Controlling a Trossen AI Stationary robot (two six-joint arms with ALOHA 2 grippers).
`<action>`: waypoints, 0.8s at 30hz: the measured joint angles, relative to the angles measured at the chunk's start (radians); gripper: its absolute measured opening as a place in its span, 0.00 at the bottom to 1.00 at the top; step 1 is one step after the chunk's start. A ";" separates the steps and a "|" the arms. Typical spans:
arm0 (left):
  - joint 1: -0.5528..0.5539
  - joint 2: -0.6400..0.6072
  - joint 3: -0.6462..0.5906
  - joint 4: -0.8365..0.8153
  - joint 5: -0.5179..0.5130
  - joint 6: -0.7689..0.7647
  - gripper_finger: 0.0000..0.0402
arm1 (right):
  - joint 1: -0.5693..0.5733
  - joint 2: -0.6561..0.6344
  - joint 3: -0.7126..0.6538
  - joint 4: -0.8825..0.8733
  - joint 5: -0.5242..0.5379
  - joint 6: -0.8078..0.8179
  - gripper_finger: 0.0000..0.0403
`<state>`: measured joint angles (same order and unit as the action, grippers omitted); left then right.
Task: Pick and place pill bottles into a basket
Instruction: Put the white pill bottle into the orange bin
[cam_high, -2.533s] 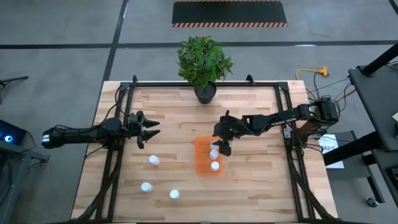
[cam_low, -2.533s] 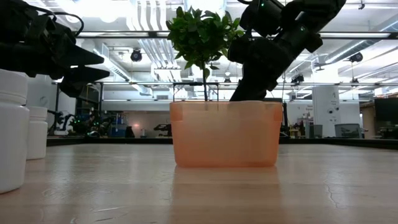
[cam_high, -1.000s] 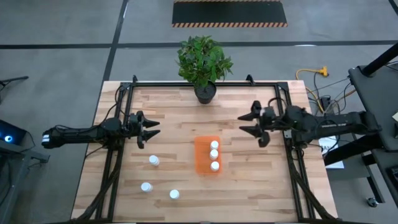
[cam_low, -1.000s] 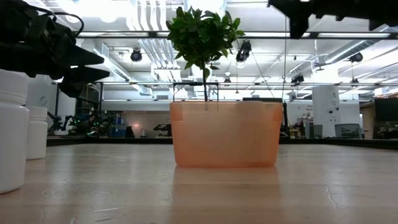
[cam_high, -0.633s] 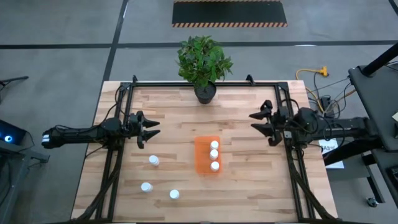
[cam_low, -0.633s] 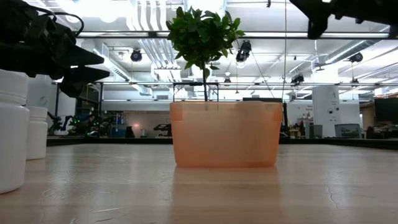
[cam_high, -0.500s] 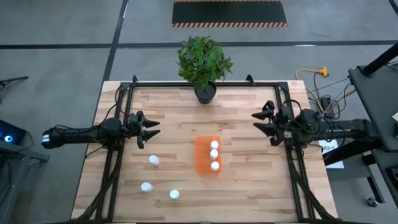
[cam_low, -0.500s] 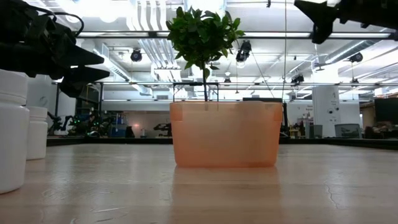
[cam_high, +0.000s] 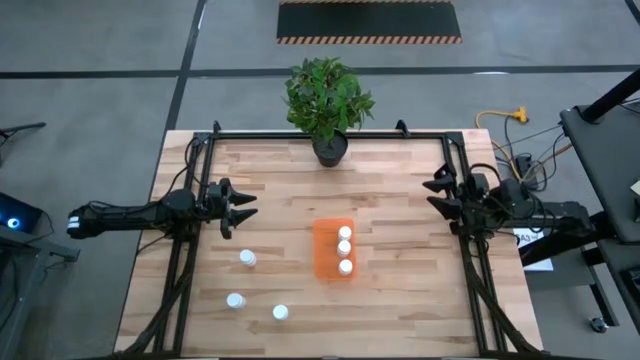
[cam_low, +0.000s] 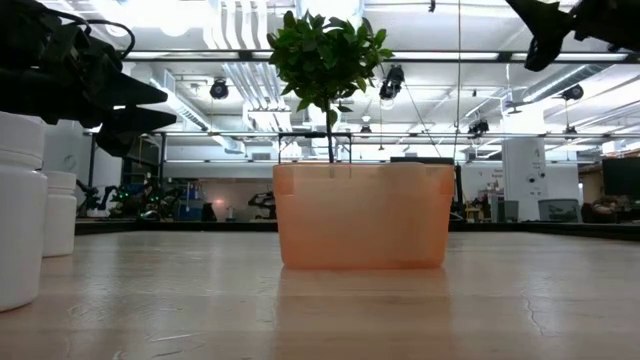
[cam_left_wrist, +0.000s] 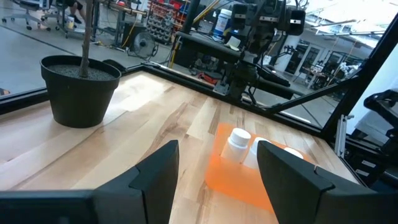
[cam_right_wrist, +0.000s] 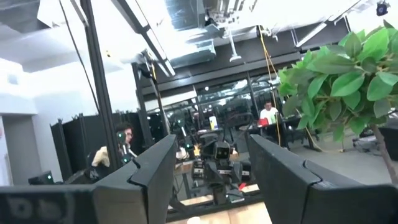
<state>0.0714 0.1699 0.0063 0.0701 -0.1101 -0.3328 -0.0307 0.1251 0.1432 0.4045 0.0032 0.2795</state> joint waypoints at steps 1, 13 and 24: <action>0.000 0.000 0.000 0.000 0.000 0.000 0.50 | 0.000 -0.015 -0.006 -0.006 0.000 -0.002 0.48; 0.000 0.000 0.000 0.000 0.000 0.000 0.50 | 0.000 -0.112 -0.052 -0.165 0.000 0.024 0.48; 0.000 0.000 0.000 0.000 0.000 0.000 0.50 | 0.000 -0.125 -0.122 -0.165 -0.001 -0.034 0.48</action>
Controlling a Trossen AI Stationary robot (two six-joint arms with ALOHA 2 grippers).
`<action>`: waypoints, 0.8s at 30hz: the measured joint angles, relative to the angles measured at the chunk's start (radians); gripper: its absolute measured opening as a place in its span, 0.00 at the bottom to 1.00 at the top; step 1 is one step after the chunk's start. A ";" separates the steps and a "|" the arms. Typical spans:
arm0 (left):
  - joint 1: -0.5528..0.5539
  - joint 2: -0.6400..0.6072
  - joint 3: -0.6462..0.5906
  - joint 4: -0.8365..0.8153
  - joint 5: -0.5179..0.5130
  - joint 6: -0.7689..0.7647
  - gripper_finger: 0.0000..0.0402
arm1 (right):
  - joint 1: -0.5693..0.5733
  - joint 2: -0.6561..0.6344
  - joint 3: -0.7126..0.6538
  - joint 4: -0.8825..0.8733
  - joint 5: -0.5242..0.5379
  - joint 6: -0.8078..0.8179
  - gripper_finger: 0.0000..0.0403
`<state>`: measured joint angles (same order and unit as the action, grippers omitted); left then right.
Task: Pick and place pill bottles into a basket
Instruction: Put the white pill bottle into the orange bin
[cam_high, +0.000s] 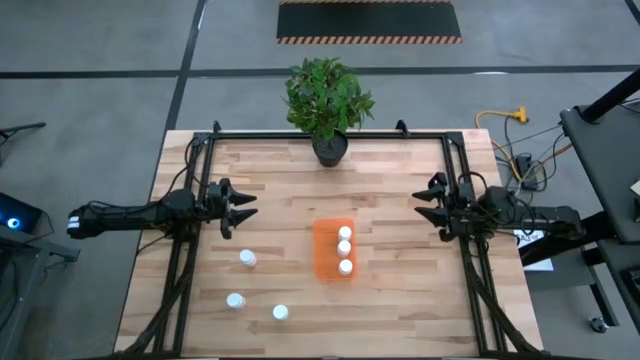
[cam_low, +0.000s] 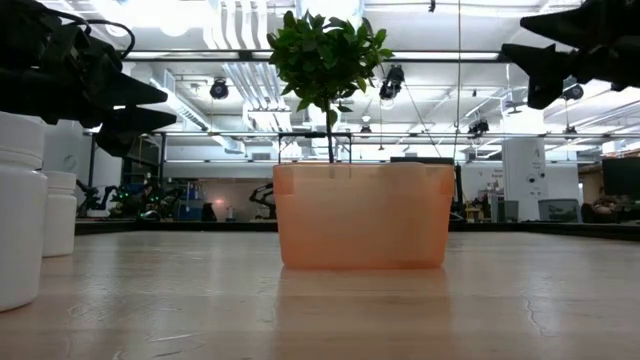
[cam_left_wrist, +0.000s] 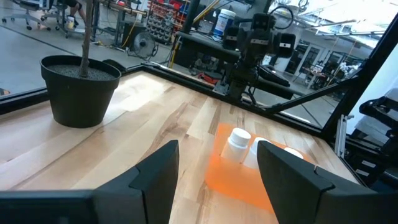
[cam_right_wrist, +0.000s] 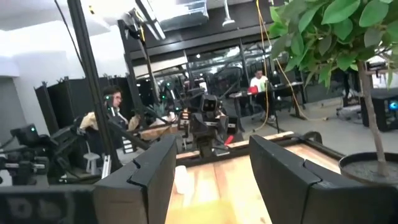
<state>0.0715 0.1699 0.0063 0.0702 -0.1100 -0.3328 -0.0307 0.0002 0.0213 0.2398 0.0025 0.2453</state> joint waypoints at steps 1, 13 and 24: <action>0.000 0.000 0.000 0.000 0.000 0.000 0.50 | 0.000 0.000 -0.007 0.003 0.000 -0.003 0.48; 0.000 0.000 0.000 0.000 0.000 0.000 0.50 | 0.000 0.002 -0.012 -0.175 0.000 -0.027 0.48; 0.000 0.000 0.000 0.000 0.000 0.000 0.50 | 0.000 0.028 -0.012 -0.235 -0.007 -0.017 0.48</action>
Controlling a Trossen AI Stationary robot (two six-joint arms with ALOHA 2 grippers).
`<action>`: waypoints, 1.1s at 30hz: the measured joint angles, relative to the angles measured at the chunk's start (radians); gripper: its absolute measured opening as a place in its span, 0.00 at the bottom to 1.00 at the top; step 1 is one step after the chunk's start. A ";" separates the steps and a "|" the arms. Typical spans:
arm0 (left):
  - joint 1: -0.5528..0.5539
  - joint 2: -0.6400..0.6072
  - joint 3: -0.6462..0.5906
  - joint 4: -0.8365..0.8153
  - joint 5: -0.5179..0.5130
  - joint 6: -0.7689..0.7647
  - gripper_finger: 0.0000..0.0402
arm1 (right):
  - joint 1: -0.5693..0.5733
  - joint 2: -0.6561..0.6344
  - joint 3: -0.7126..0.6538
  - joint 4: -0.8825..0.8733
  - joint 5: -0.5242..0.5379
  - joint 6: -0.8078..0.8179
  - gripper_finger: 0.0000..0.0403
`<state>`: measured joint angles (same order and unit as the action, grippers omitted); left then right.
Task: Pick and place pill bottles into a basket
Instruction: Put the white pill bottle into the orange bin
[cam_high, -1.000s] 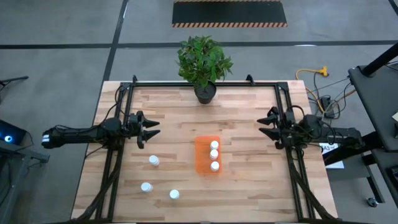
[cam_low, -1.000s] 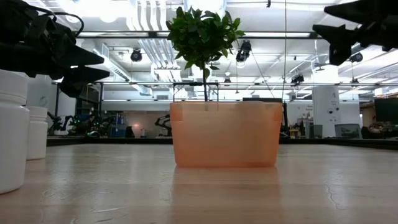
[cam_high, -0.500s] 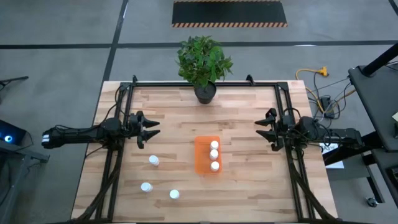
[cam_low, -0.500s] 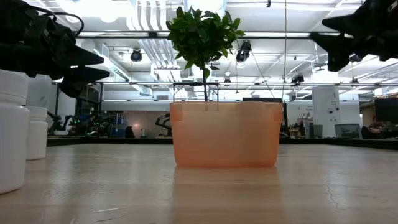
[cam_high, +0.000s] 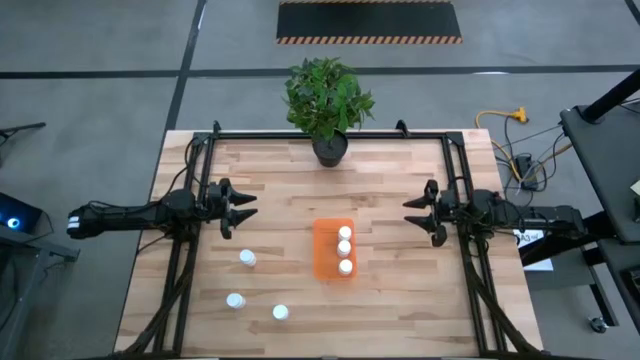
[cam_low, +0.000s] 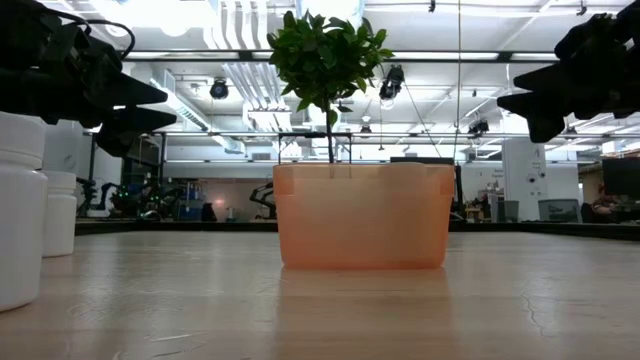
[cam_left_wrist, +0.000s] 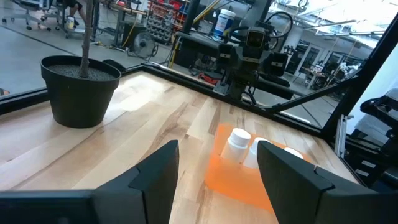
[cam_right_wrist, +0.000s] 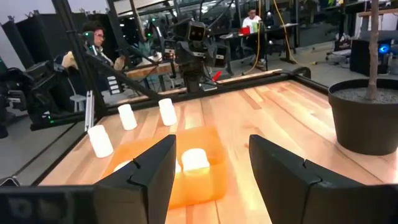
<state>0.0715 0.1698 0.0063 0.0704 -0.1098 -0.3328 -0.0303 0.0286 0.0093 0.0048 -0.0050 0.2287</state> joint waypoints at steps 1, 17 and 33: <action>0.000 0.000 0.000 0.000 0.000 0.000 0.50 | 0.000 0.001 0.000 0.000 0.000 0.000 0.48; 0.000 0.000 0.000 0.000 0.000 0.000 0.50 | 0.000 0.000 0.000 0.000 0.000 0.000 0.48; 0.000 0.000 0.000 0.147 -0.001 -0.159 0.50 | 0.000 0.000 0.001 -0.001 0.000 -0.001 0.48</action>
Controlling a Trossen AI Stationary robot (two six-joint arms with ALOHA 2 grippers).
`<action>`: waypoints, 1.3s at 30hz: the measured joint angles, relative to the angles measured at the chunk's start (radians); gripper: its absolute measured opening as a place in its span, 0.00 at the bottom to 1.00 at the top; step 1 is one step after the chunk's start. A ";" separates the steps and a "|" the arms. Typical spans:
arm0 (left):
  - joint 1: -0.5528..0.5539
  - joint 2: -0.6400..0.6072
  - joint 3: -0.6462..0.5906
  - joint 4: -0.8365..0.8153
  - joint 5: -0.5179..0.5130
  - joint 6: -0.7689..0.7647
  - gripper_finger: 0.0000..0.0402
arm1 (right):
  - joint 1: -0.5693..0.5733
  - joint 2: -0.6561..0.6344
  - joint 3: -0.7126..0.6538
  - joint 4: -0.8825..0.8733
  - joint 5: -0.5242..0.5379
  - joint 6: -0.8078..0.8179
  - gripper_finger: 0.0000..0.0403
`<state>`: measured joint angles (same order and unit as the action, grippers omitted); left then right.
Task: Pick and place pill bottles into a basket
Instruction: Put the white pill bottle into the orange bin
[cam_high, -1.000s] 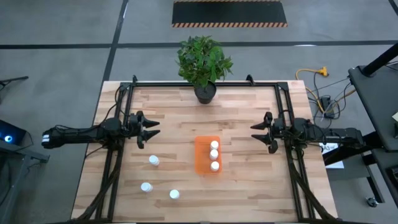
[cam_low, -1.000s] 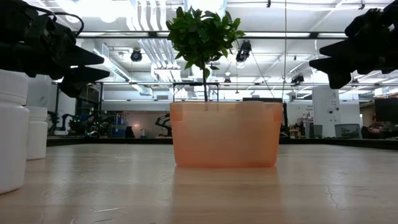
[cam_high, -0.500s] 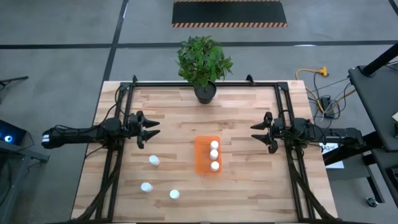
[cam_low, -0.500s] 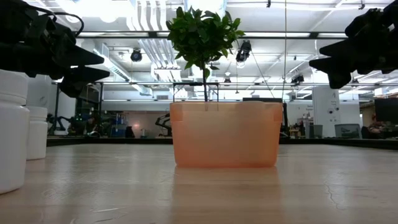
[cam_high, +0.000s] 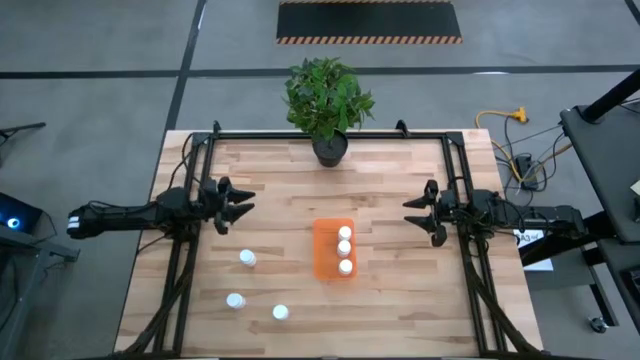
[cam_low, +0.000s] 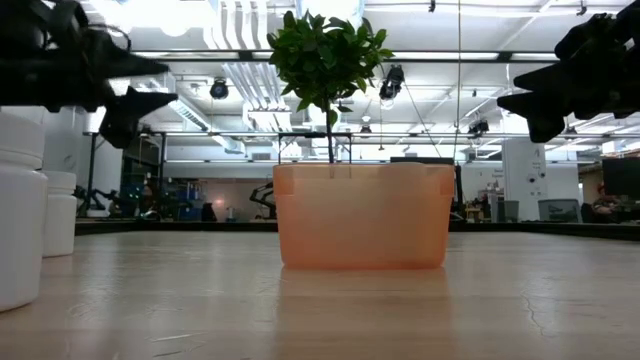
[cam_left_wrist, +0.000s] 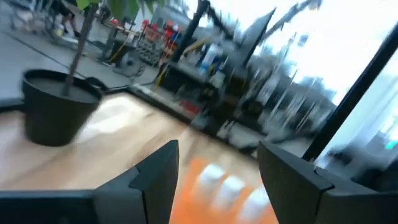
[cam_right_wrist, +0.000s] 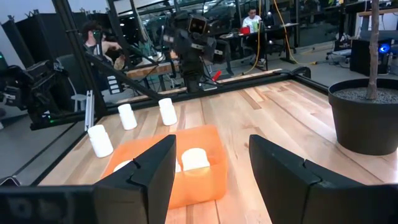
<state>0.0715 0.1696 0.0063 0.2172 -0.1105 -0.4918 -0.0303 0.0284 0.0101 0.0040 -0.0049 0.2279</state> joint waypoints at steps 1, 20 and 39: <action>0.000 0.000 0.000 0.026 -0.003 -0.054 0.50 | 0.000 0.000 0.000 0.000 0.000 0.000 0.48; 0.000 0.149 0.000 0.858 -0.059 -0.164 0.50 | 0.000 0.000 0.000 0.000 0.000 0.000 0.48; 0.000 0.397 0.239 0.928 -0.028 -0.335 0.50 | 0.000 0.000 0.000 0.000 0.000 0.000 0.48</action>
<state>0.0711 0.5664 0.2452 1.1455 -0.1382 -0.8271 -0.0305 0.0288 0.0101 0.0044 -0.0051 0.2279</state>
